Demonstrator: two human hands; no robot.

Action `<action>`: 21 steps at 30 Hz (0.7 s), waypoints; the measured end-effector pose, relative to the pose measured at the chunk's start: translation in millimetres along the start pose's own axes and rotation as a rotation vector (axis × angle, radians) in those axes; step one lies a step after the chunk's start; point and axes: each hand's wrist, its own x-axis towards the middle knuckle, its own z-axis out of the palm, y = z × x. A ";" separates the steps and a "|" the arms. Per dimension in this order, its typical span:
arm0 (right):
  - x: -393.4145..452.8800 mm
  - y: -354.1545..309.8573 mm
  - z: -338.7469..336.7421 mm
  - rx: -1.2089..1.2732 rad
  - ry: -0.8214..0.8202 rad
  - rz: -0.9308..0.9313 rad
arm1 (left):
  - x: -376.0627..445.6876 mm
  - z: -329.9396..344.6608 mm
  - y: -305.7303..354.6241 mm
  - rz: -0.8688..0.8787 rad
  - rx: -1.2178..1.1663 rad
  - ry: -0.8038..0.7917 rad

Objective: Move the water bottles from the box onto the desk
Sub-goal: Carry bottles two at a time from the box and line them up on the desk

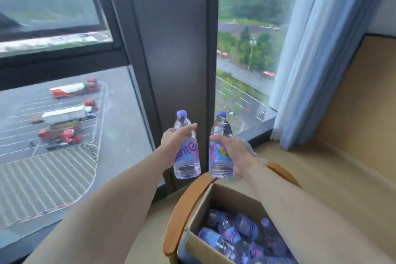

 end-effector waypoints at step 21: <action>-171.2 74.6 236.2 -0.411 -0.965 -0.047 | -295.1 -224.6 -70.6 0.019 -0.118 0.963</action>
